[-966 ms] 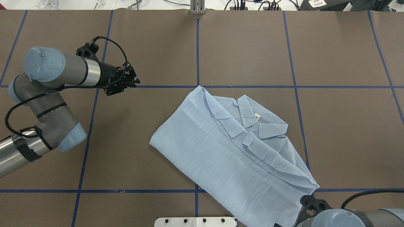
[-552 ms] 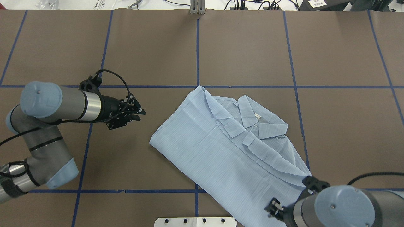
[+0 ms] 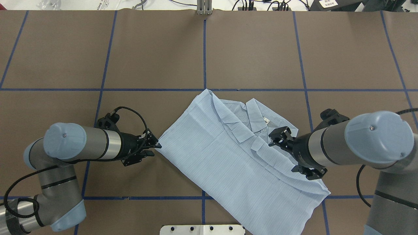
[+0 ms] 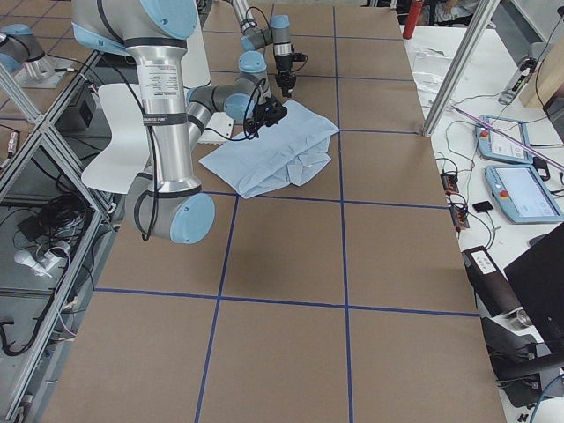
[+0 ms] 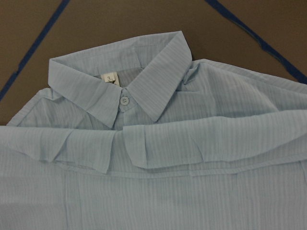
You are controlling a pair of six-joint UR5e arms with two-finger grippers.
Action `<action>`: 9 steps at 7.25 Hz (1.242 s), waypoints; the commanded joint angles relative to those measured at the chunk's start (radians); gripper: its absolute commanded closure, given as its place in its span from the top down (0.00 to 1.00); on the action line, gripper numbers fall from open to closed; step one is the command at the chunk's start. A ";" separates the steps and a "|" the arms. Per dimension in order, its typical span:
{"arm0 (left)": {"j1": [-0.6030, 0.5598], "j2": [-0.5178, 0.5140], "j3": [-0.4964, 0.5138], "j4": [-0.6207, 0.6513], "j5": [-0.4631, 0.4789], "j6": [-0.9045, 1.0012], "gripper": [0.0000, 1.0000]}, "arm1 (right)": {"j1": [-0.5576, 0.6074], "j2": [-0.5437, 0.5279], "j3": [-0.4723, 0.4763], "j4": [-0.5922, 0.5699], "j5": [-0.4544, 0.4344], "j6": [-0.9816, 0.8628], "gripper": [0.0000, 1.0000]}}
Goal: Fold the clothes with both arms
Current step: 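Grasp opposite sides of the folded shirt with both grippers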
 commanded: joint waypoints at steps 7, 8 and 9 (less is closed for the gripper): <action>-0.018 -0.062 0.071 0.019 0.021 0.016 0.00 | 0.034 0.040 -0.076 0.007 -0.001 -0.072 1.00; -0.056 -0.065 0.077 0.033 0.019 0.068 0.00 | 0.034 0.040 -0.076 0.007 -0.003 -0.072 1.00; -0.113 -0.087 0.085 0.086 0.019 0.192 0.00 | 0.034 0.040 -0.074 0.007 -0.012 -0.071 1.00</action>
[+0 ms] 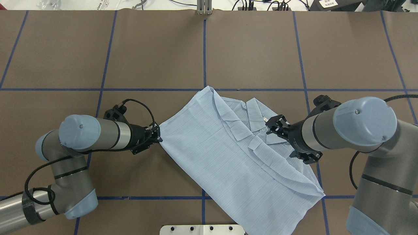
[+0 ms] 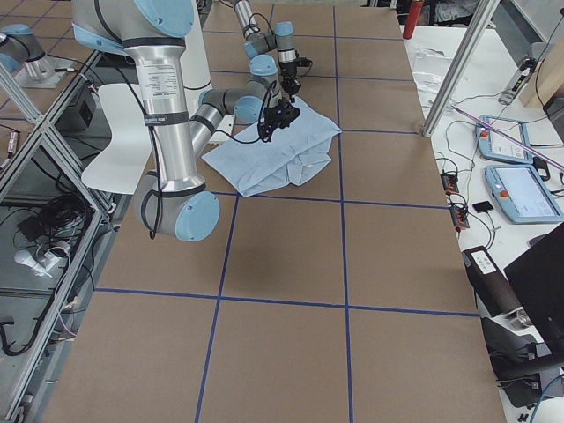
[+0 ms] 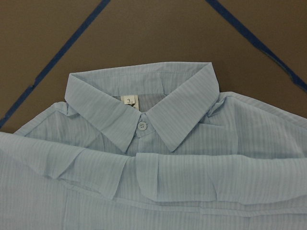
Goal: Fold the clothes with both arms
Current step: 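Grasp opposite sides of the folded shirt with both grippers, then drag the shirt farther from the robot with both grippers and release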
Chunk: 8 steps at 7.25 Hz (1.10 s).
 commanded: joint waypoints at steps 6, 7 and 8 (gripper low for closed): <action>-0.329 -0.488 0.679 -0.121 0.053 0.322 0.32 | 0.012 0.080 -0.049 -0.006 -0.012 0.004 1.00; -0.330 -0.469 0.657 -0.124 0.044 0.345 0.39 | 0.003 0.137 -0.095 -0.009 -0.065 0.003 1.00; -0.334 -0.375 0.522 -0.118 0.006 0.351 0.39 | -0.036 0.192 -0.123 -0.011 -0.122 0.000 1.00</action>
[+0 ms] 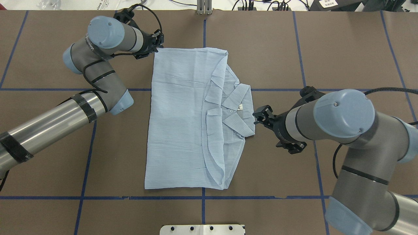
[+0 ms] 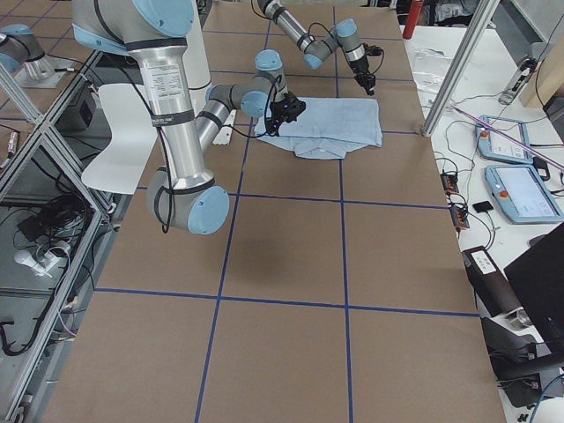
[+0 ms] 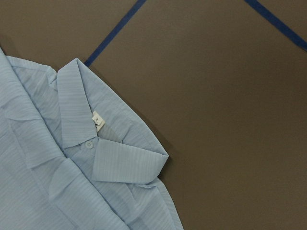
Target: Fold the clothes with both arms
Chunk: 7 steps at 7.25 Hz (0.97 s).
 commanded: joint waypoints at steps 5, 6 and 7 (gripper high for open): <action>-0.076 0.463 -0.541 0.014 -0.234 0.199 0.39 | -0.199 0.245 -0.129 -0.268 -0.145 -0.694 1.00; -0.082 0.468 -0.541 0.014 -0.235 0.199 0.38 | -0.210 0.320 -0.166 -0.385 -0.181 -0.892 1.00; -0.085 0.474 -0.541 0.014 -0.235 0.199 0.38 | -0.211 0.385 -0.203 -0.484 -0.208 -1.086 1.00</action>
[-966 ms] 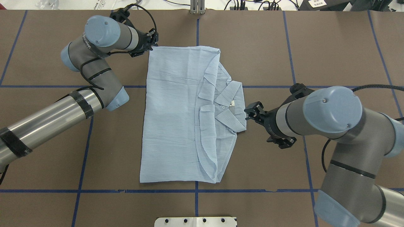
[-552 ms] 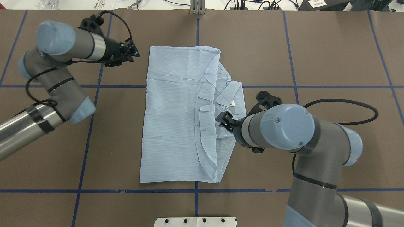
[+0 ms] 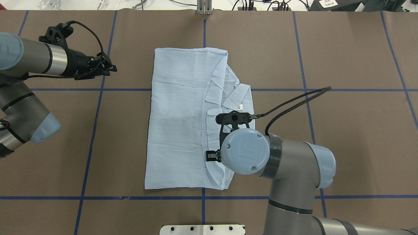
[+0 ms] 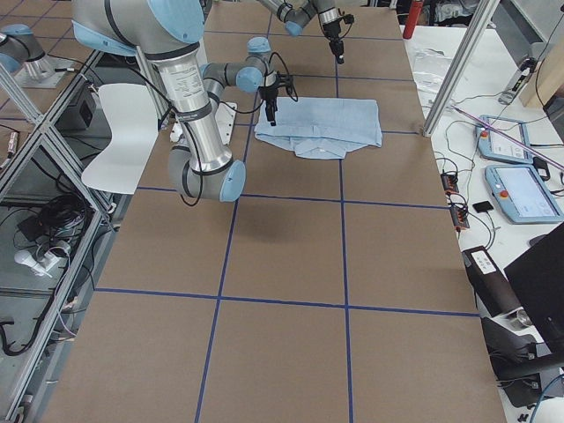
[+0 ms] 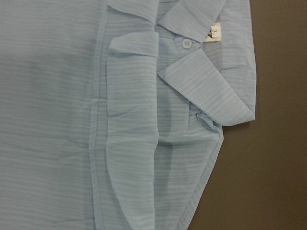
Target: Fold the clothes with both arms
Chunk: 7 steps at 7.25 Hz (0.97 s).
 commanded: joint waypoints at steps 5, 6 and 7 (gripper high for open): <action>-0.006 0.034 -0.007 0.000 -0.006 0.002 0.38 | -0.056 0.226 -0.277 -0.170 -0.062 -0.411 1.00; -0.006 0.039 -0.016 0.000 -0.013 0.002 0.38 | -0.061 0.220 -0.289 -0.170 -0.064 -0.425 1.00; -0.006 0.046 -0.018 0.000 -0.014 0.001 0.38 | -0.064 0.218 -0.307 -0.169 -0.068 -0.440 1.00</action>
